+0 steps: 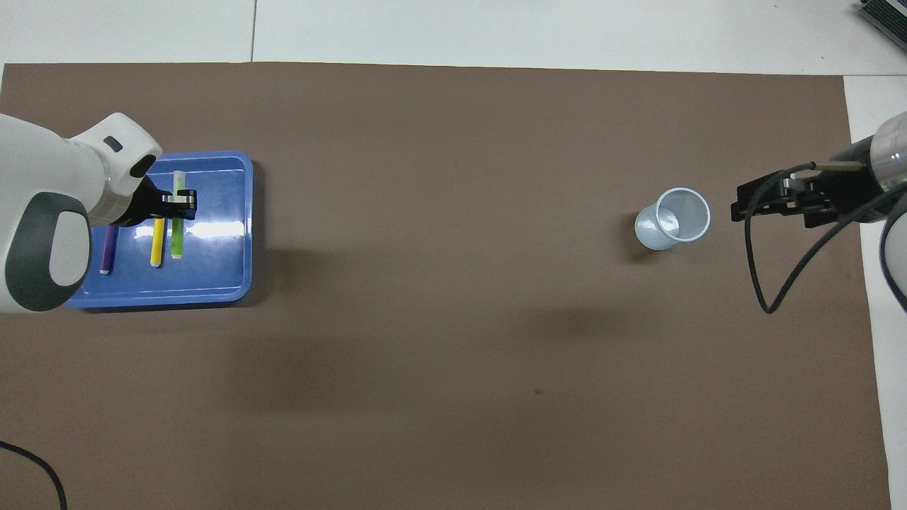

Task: Right arm passes pens to left for tray arrangement
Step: 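Lower the green pen into the tray while the right gripper withdraws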

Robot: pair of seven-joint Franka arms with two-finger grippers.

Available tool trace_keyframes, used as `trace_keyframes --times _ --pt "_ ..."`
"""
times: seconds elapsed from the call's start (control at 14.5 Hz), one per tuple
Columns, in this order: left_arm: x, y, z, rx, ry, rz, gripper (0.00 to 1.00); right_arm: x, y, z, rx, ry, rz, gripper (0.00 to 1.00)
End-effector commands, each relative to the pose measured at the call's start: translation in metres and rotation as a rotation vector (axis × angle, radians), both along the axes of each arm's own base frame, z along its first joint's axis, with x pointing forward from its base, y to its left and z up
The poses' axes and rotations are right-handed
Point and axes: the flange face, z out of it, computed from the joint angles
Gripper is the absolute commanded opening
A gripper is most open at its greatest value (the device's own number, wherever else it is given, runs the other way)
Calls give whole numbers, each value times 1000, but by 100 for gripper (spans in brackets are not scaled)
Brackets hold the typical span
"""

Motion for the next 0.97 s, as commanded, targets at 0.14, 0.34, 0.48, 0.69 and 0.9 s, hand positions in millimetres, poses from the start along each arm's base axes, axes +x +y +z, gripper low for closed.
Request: trace_keyframes --times 0.14,0.34,0.48,0.69,0.9 --pt "14 1 -36 14 -33 -41 0 -6 5 1 -11 -4 18 100" --pt "16 -5 -56 2 -41 -52 0 -6 5 1 -11 -6 18 100" --pt "18 -2 -65 17 -40 -68 0 -6 5 1 -11 -6 17 100" --pt "9 -1 -80 22 -25 -73 0 -6 6 1 -11 -4 20 100" --pt "1 -3 -92 20 -16 -72 0 -6 5 1 -11 -6 17 100"
